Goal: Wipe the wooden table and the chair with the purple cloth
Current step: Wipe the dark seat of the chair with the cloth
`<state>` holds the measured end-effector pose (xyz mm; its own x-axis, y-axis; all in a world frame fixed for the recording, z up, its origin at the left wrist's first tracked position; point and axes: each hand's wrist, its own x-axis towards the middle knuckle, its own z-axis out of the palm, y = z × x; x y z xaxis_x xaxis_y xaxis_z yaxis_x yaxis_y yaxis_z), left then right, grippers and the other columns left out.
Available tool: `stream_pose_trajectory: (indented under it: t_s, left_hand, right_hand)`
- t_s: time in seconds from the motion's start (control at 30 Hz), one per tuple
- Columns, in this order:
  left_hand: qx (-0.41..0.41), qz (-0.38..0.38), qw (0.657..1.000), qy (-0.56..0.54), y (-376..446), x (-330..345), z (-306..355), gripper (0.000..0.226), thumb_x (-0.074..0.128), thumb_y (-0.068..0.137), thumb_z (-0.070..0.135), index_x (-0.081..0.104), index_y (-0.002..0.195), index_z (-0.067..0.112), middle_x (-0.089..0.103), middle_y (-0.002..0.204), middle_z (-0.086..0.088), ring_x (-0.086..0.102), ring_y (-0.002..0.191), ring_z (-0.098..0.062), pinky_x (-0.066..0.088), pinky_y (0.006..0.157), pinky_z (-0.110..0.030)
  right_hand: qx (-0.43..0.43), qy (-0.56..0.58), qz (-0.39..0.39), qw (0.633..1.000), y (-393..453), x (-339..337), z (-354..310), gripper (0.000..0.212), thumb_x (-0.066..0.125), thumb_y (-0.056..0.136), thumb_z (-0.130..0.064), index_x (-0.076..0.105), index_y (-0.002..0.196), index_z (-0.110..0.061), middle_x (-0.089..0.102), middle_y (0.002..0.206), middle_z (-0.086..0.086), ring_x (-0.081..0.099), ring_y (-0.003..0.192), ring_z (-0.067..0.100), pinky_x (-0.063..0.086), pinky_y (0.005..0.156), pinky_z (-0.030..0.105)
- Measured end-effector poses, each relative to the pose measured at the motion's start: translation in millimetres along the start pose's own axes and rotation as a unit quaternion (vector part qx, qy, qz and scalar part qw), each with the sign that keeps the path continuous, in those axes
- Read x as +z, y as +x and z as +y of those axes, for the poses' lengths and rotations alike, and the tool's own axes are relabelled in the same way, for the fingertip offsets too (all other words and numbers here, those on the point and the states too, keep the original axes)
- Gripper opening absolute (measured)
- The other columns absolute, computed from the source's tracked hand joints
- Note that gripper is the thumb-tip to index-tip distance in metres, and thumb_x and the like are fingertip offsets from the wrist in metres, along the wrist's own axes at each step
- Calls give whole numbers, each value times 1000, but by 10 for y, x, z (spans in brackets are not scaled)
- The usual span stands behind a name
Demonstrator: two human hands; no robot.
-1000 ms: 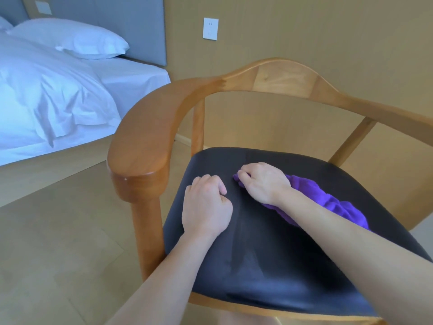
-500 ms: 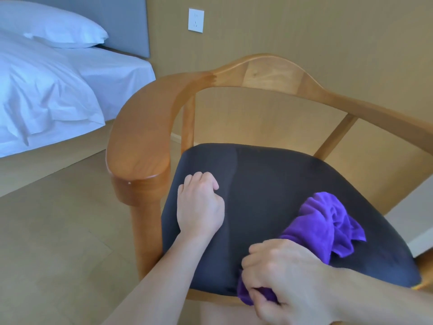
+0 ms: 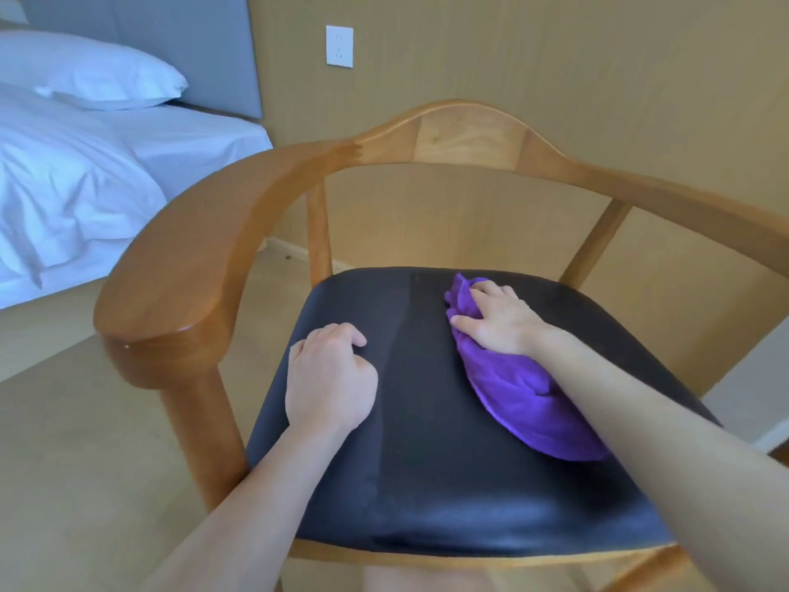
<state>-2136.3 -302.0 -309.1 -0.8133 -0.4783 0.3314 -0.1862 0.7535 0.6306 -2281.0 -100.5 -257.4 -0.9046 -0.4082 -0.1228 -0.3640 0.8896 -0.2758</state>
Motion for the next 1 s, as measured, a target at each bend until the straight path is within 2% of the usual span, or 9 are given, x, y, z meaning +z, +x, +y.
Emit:
stream_pose_trajectory:
  t_s: [0.1,0.2,0.33,0.4,0.5,0.63,0.77,0.9,1.0]
  left_hand:
    - [32,-2,999,39,68,-16,23,34,46,76,-1,63,92,23,54,92,16,39,86,-12,34,84,-27]
    - [46,-30,991,126,312,36,170,14,48,69,1,48,69,16,47,76,9,45,79,-20,27,60,-30]
    - [31,-32,985,166,537,178,251,9,44,73,7,42,69,16,44,76,4,42,79,-22,33,66,-34]
    - [36,0,988,149,566,240,187,10,44,74,6,47,72,15,47,76,3,43,79,-23,38,68,-36]
    - [43,18,988,149,560,276,144,12,44,76,5,47,74,15,49,77,4,44,79,-22,42,70,-36]
    - [32,14,989,142,597,305,131,15,42,75,5,44,73,19,48,78,7,44,81,-19,40,71,-33]
    - [25,18,990,141,644,339,104,17,39,73,5,41,72,22,47,77,9,43,81,-18,34,69,-32]
    - [24,20,990,137,653,356,88,18,40,74,6,40,70,24,46,76,10,42,80,-16,30,67,-30]
    - [16,17,991,134,651,350,83,19,41,76,7,40,71,25,46,77,11,43,81,-16,30,67,-30]
  right_hand:
    - [-75,-108,57,990,38,169,-89,37,43,90,-41,47,122,-24,44,120,0,42,115,28,37,96,42]
    - [-142,-65,77,985,18,158,-100,18,47,84,-32,41,101,-31,42,97,-10,44,99,21,36,80,34]
    - [-125,26,106,986,86,127,20,3,50,74,-28,48,76,-27,54,83,-12,54,83,18,36,61,29]
    - [-68,82,155,982,238,-14,189,8,48,68,-29,53,71,-24,59,75,-10,57,72,17,36,55,28]
    - [13,208,207,956,602,-285,487,11,49,67,-25,57,72,-19,65,73,-2,60,72,22,42,58,32]
    - [62,319,165,931,1202,-435,509,24,50,71,-19,67,88,-14,75,97,5,67,94,30,53,89,41]
    - [56,109,64,990,1580,-161,-23,31,43,66,-32,62,86,-17,63,86,1,61,89,32,50,79,37]
    - [-38,67,47,996,1728,12,-519,41,43,68,-32,66,98,-16,61,94,1,59,95,33,46,77,35]
    - [-86,57,38,994,1582,56,-608,25,46,72,-24,65,88,-19,66,93,1,60,90,32,46,71,34]
